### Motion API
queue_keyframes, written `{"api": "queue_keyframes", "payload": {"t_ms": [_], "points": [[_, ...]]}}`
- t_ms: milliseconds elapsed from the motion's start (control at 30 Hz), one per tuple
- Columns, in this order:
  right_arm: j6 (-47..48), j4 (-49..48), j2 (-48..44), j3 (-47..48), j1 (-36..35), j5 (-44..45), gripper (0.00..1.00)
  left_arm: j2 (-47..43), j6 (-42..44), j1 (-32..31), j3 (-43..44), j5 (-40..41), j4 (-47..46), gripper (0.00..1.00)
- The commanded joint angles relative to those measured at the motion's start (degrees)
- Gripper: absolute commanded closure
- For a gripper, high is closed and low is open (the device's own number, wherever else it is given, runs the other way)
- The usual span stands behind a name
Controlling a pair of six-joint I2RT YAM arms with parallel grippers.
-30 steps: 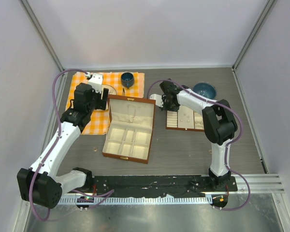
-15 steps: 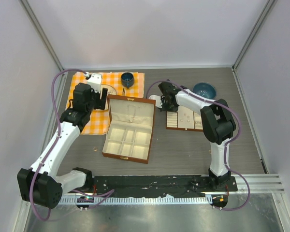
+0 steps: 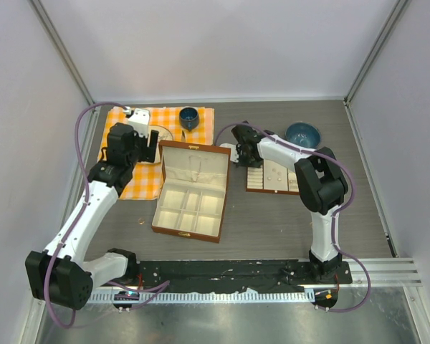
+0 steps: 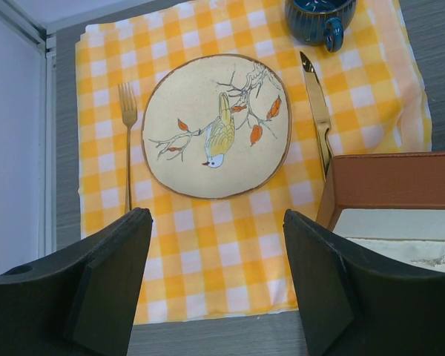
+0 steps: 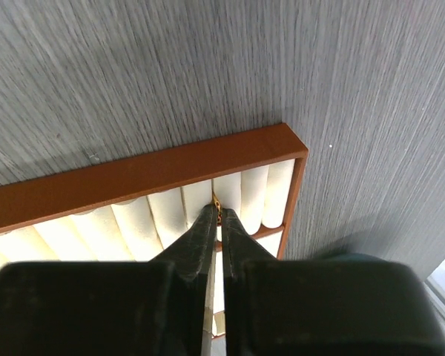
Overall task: Organize the mixed jewelry
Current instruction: Place the jewelry in the compartment layer.
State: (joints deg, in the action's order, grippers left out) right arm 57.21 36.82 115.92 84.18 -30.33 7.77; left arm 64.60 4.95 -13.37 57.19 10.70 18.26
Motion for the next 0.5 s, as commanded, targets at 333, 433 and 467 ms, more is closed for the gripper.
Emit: {"api": "queue_keyframes", "payload": {"t_ms": [333,433,467], "points": [[-2.28,-0.52,-2.8,0.01,-0.35,0.23,0.67,-2.37,0.23,0.89,1.26,-1.12,-1.48,0.24],[-2.63,0.36,-4.03,0.54,-0.35,0.49,0.66,-2.55,0.15,0.97,1.52,-1.38,-1.39,0.24],[-2.8,0.53,-4.38,0.63,-0.35,0.49,0.66,-2.63,0.15,1.06,1.61,-1.38,-1.3,0.24]]}}
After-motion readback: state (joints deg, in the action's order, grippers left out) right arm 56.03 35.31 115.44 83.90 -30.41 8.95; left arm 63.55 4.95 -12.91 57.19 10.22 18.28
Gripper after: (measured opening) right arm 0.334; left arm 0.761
